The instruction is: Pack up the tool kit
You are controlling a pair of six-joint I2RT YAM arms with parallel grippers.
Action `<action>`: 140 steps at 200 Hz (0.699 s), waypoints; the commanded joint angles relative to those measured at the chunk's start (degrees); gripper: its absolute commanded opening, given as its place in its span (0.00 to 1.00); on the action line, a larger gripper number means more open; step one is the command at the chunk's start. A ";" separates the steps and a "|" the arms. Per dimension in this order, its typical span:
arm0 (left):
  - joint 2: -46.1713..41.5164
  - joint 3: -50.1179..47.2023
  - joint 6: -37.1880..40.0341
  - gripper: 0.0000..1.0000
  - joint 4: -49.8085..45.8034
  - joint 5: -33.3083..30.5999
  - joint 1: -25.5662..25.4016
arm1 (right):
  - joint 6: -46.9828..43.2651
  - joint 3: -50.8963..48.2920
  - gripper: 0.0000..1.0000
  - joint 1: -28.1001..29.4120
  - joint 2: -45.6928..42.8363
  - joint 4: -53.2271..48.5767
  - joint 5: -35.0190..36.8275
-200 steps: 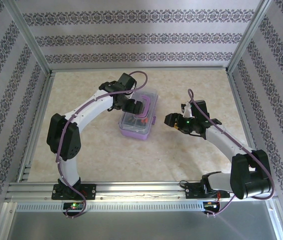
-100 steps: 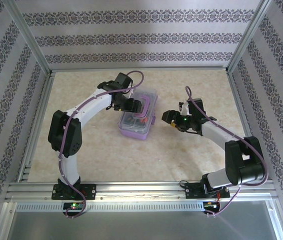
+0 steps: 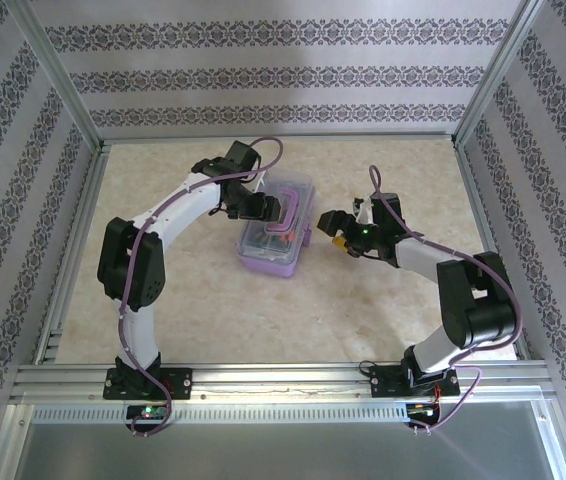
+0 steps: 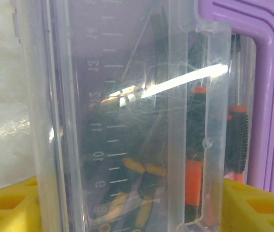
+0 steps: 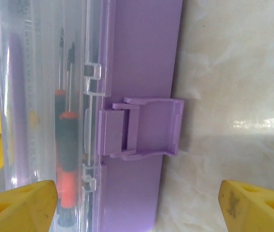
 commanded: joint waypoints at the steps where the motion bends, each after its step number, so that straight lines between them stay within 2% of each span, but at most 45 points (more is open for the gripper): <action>1: 5.33 -1.83 -1.82 0.62 1.40 3.28 2.37 | 2.82 1.23 0.88 0.74 2.20 6.35 -2.13; 78: 5.09 -1.81 -1.55 0.61 1.34 4.42 4.05 | 6.86 2.19 0.94 2.25 8.99 16.80 -4.58; 105: 5.66 -1.50 -1.40 0.59 0.25 2.04 4.00 | 10.28 1.32 0.97 2.39 11.50 22.61 -4.18; 140: 6.49 -0.96 -0.85 0.57 -1.20 -0.87 4.03 | 11.34 1.24 0.98 2.66 13.17 23.94 -3.02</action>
